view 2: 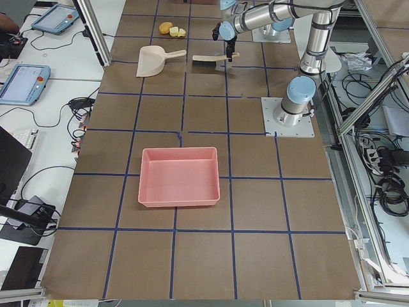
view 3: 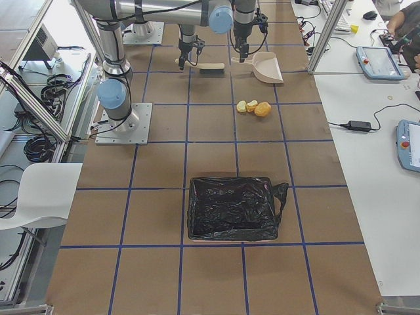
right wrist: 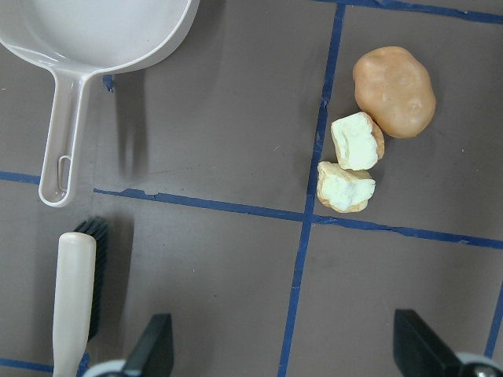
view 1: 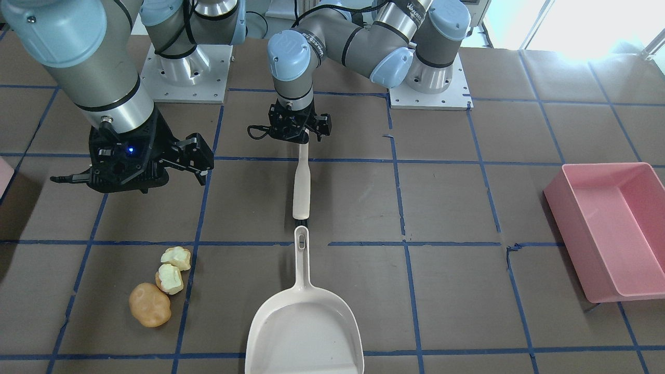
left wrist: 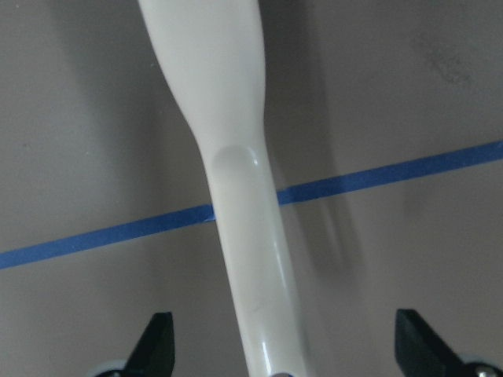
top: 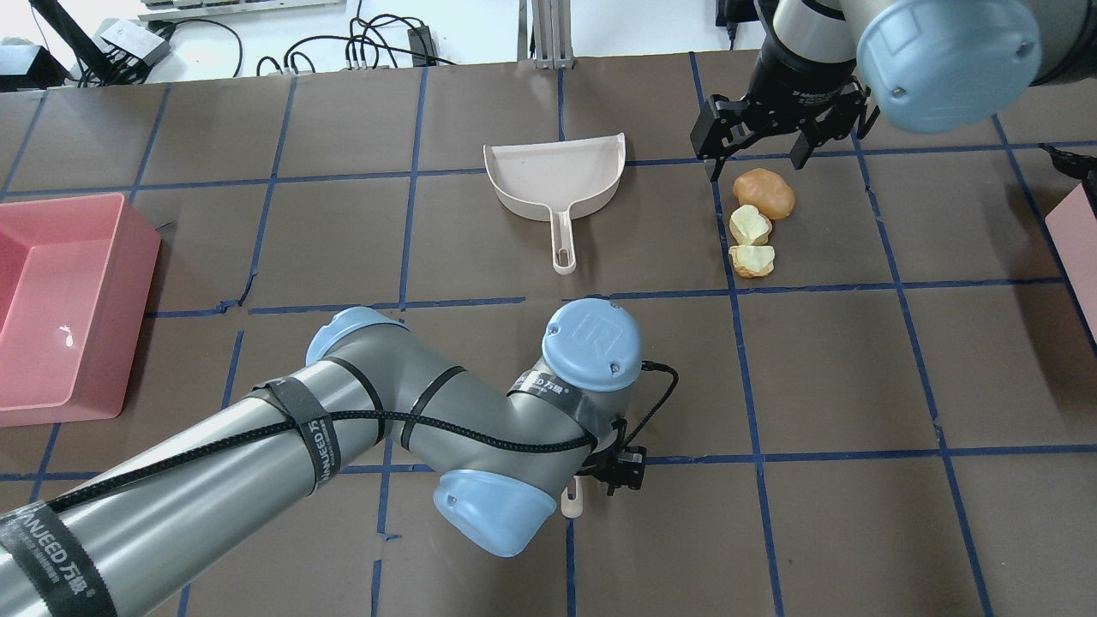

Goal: Sweep and dump trash in nearest bin
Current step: 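Reach the left gripper down and grasp the white brush handle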

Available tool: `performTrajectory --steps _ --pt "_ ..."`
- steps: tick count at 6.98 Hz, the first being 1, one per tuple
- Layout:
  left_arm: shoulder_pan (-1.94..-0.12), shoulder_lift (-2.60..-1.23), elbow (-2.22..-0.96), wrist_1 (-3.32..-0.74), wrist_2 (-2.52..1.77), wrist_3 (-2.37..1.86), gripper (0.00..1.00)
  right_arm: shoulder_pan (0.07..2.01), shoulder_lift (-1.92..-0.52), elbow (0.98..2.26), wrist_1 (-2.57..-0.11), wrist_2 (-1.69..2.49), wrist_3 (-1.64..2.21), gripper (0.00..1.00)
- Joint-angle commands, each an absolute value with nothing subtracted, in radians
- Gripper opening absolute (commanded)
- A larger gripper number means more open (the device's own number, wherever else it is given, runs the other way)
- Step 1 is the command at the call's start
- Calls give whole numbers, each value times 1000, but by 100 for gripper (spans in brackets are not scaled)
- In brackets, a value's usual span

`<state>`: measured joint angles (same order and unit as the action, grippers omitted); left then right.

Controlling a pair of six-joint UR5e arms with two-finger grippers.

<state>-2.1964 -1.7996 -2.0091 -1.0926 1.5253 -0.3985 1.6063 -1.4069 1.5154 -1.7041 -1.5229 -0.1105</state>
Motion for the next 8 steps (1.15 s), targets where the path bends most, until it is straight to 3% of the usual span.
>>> performTrajectory --steps 1,3,5,6,8 --pt "-2198 -1792 -2013 -1091 1525 -397 71 1608 -1408 1516 -1704 -1522 -109 100" --pt "-2198 -1787 -2014 -1088 1523 -400 31 1608 -1407 1516 -1704 -1522 -110 100" --pt "-2198 -1783 -2016 -1088 1522 -405 9 1608 -1401 1514 -1700 -1523 -109 100" --pt "-2198 -1778 -2016 -1089 1523 -399 2 1608 -1399 1513 -1703 -1523 -110 100" --pt "-2195 -1757 -2016 -1088 1529 -396 2 1606 -1401 1514 -1700 -1523 -112 100"
